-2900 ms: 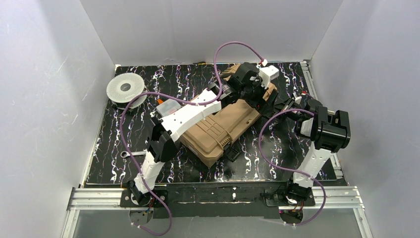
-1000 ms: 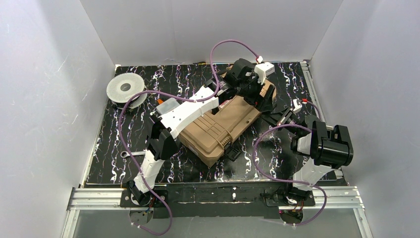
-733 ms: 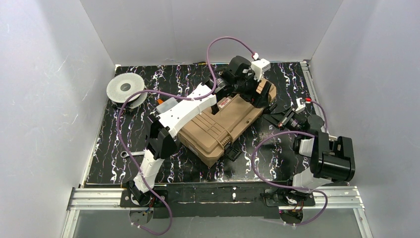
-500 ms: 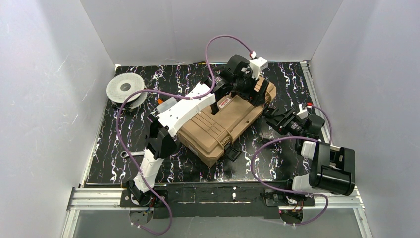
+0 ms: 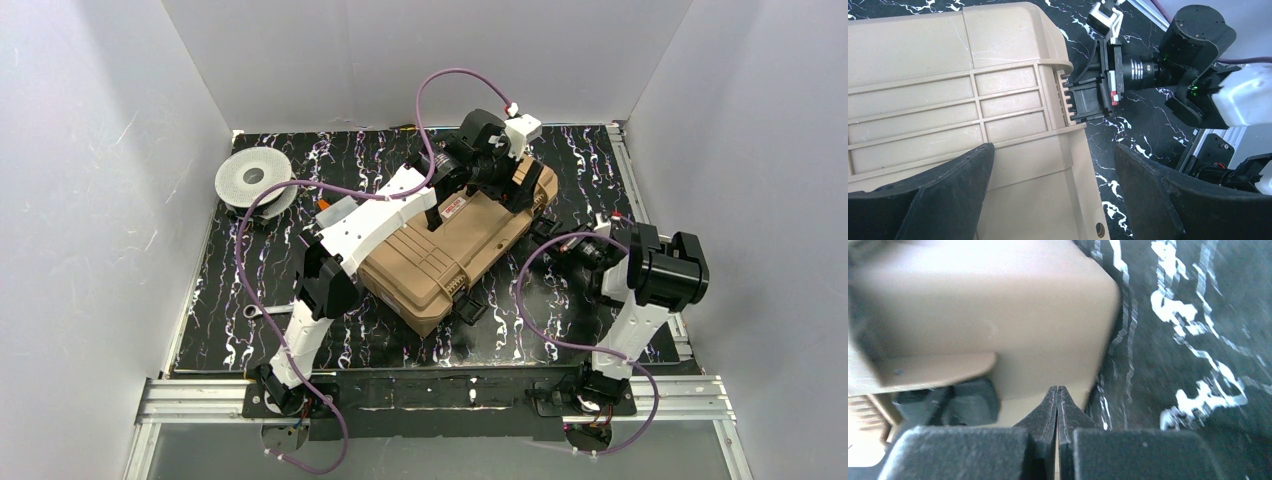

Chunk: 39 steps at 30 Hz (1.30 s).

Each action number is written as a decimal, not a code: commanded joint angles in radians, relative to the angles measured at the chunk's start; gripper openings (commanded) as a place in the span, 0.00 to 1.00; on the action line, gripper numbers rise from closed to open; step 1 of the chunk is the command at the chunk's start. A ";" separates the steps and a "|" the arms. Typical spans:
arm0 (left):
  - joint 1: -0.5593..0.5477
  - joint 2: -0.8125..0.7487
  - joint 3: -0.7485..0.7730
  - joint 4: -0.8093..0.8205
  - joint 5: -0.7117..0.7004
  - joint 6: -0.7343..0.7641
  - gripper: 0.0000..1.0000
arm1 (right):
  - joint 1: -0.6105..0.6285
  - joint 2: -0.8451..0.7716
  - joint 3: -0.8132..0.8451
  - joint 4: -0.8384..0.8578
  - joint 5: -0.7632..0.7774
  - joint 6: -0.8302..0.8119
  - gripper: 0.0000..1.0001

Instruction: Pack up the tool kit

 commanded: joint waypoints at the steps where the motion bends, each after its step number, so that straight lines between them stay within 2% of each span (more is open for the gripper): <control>1: 0.008 0.055 0.003 -0.038 -0.033 0.026 0.90 | 0.023 0.071 0.084 0.455 -0.086 0.203 0.01; 10: 0.010 0.060 0.012 -0.038 -0.027 0.022 0.91 | 0.072 0.007 0.092 0.474 -0.147 0.199 0.01; 21: 0.011 0.070 0.015 -0.037 -0.015 0.008 0.90 | 0.074 -0.206 -0.043 0.473 -0.142 0.122 0.01; 28: 0.008 0.077 0.019 -0.037 -0.018 0.005 0.91 | 0.074 -0.227 -0.045 0.472 -0.132 0.119 0.01; 33: -0.047 0.097 0.021 -0.043 -0.197 0.130 0.92 | 0.074 -0.244 -0.041 0.409 -0.124 0.109 0.01; 37: -0.094 0.144 0.056 -0.044 -0.426 0.238 0.97 | 0.073 -0.283 -0.048 0.268 -0.100 0.037 0.01; 39: -0.109 0.166 0.072 -0.039 -0.497 0.273 0.98 | 0.073 -0.305 -0.047 0.206 -0.093 -0.002 0.01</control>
